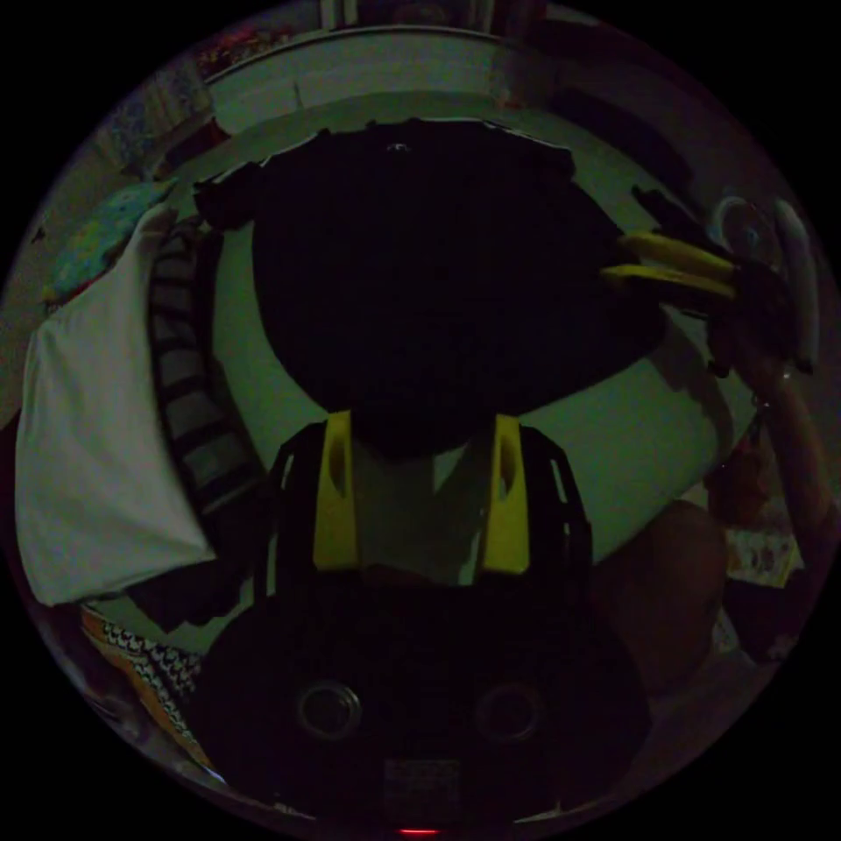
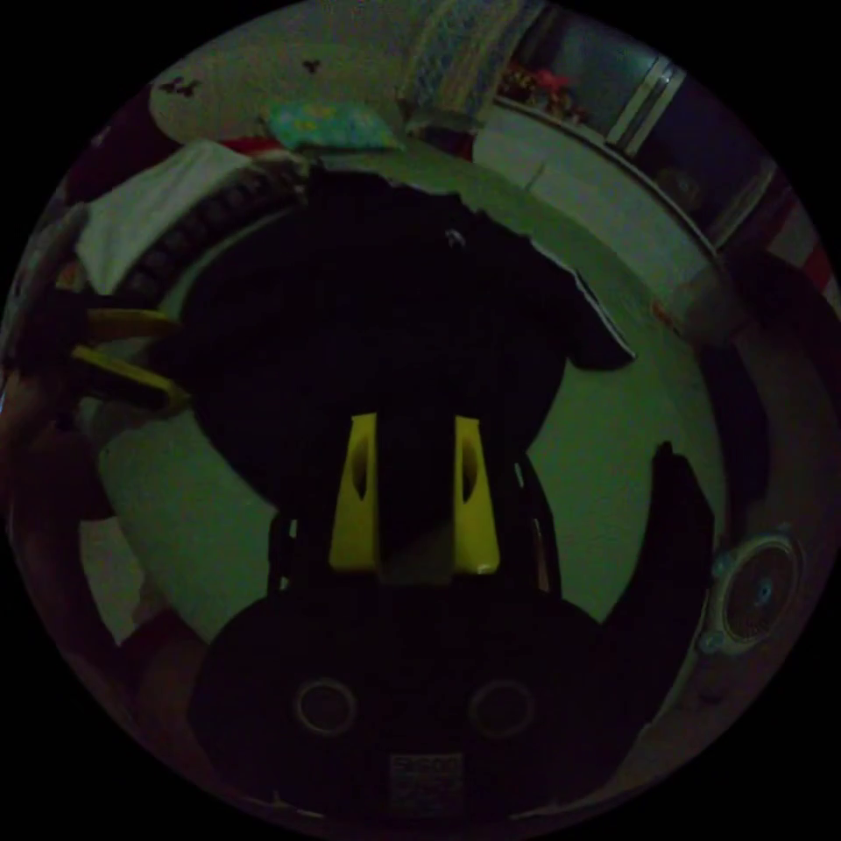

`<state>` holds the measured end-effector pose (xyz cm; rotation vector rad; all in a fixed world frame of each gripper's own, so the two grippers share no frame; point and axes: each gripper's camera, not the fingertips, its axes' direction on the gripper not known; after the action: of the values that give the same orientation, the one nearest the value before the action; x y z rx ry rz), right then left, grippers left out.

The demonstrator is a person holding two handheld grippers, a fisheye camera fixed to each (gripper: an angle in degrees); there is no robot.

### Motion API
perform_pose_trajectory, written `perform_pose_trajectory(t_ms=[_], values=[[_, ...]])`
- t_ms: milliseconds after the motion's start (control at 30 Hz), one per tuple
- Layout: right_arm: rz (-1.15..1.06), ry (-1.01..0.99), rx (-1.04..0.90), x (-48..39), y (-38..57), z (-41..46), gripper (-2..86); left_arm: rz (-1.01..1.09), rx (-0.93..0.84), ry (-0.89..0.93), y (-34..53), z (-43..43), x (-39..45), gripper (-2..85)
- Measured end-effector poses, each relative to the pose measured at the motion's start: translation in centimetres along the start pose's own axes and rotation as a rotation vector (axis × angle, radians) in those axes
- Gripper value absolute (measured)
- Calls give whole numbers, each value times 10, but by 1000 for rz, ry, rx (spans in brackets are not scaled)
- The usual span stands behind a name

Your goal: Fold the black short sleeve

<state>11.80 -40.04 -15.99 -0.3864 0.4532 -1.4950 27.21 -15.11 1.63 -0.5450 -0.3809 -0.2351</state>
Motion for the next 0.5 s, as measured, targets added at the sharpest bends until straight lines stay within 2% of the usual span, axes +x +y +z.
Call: perform_pose_trajectory(t_ms=[100, 167, 200, 433, 500], values=[[154, -100, 48, 21, 22, -16, -3, -66, -10, 18, 9, 3, -4, 156], [212, -139, 98, 35, 44, -36, -13, -108, 2, 4, 22, -3, -8, 64], [253, -108, 119, 43, 60, -48, -15, -106, 6, 0, 26, -5, -8, 45], [514, -143, 160, 82, 176, -94, -17, -138, 61, -29, 84, -35, -10, 28], [632, -218, 154, 86, 222, -96, -17, -162, 58, -30, 102, -36, -10, 28]])
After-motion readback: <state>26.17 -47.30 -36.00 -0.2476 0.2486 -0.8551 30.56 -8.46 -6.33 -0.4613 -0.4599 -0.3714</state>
